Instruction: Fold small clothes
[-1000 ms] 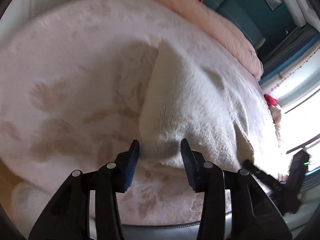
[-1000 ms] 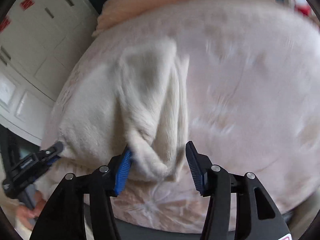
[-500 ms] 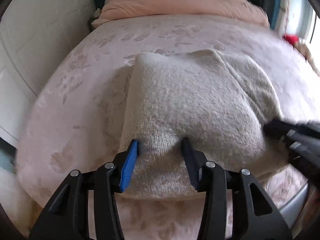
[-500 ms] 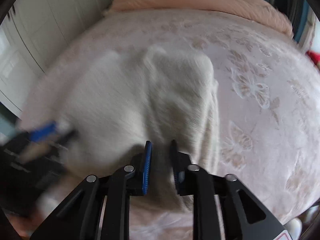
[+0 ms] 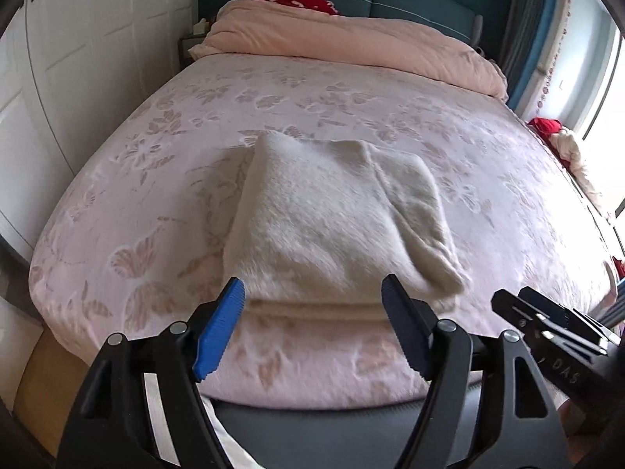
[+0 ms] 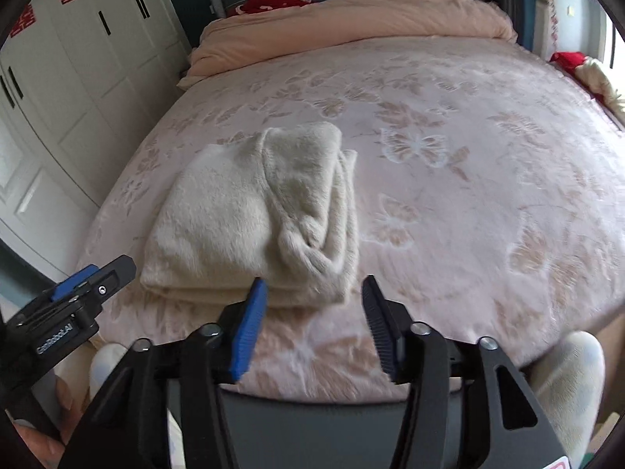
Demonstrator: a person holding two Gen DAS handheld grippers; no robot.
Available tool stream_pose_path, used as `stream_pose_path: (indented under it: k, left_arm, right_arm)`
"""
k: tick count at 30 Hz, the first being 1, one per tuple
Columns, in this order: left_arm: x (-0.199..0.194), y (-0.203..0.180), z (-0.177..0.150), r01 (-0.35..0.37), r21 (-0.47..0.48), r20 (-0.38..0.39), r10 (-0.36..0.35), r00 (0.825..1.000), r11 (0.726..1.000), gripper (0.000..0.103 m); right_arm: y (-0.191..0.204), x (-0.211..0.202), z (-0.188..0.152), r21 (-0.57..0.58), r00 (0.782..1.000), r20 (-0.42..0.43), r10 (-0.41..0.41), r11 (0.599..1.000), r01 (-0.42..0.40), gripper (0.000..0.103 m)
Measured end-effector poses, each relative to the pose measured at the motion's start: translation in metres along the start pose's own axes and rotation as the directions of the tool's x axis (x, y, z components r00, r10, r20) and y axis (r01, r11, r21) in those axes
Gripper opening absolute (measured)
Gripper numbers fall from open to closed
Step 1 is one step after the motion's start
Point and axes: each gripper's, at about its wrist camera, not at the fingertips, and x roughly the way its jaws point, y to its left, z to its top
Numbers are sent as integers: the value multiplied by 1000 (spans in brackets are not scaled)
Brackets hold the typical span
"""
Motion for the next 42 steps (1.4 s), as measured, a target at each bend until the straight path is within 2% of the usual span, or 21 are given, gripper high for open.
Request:
stream_pose_path:
  k: [1,3,6,8,10,14,16,22,27,36,42]
  left_arm:
    - [-4,-3,-3,-3,4,-4,3,1000,1000,71]
    - [-11,-10,-9,-4,26,-6,4,1000,1000,71]
    - [-17,-17,-18,-29,50,-6,29,1000,998,80]
    - [-22,-21,-24,-37,54,-9,37,999,998,82]
    - [-22,-23,-29,-33,46,-21,34,999,998,89]
    - [-26,-29,-39,-72,61,5,72,997,995,91]
    - [-26,-34,-43,-112,78,22,111,994,991,91]
    - [-26,-33,-47,-134,46,30,133,991,990,91]
    - [-29,-37,-48,-173,63,67,169,983,983,91]
    - [-24,-35,-48,-167,53,39,165,986,985,91]
    - [-25,-40,-49,-215,80,70,210,975,973,91]
  right_arm:
    - [1,-8,-5,-3,1000,19,-19,1000,19,64]
    - [-1,-15,-10,-3,998,44,-35,999,35,68]
    - [-3,-27,-18,-1,994,77,-72,997,72,76]
    - [-8,-30,-22,5,993,77,-94,996,94,80]
    - [-10,-33,-28,2,991,80,-104,995,105,80]
    - [-3,-36,-40,-71,986,107,-129,988,137,82]
    - [-3,-38,-42,-75,983,118,-137,986,147,83]
    - [-3,-36,-44,-44,983,112,-147,987,152,84]
    - [-3,-35,-45,-40,982,110,-155,986,160,84]
    - [-2,-32,-47,-20,978,103,-180,983,183,84]
    - [3,-31,-49,-17,975,107,-195,980,198,84]
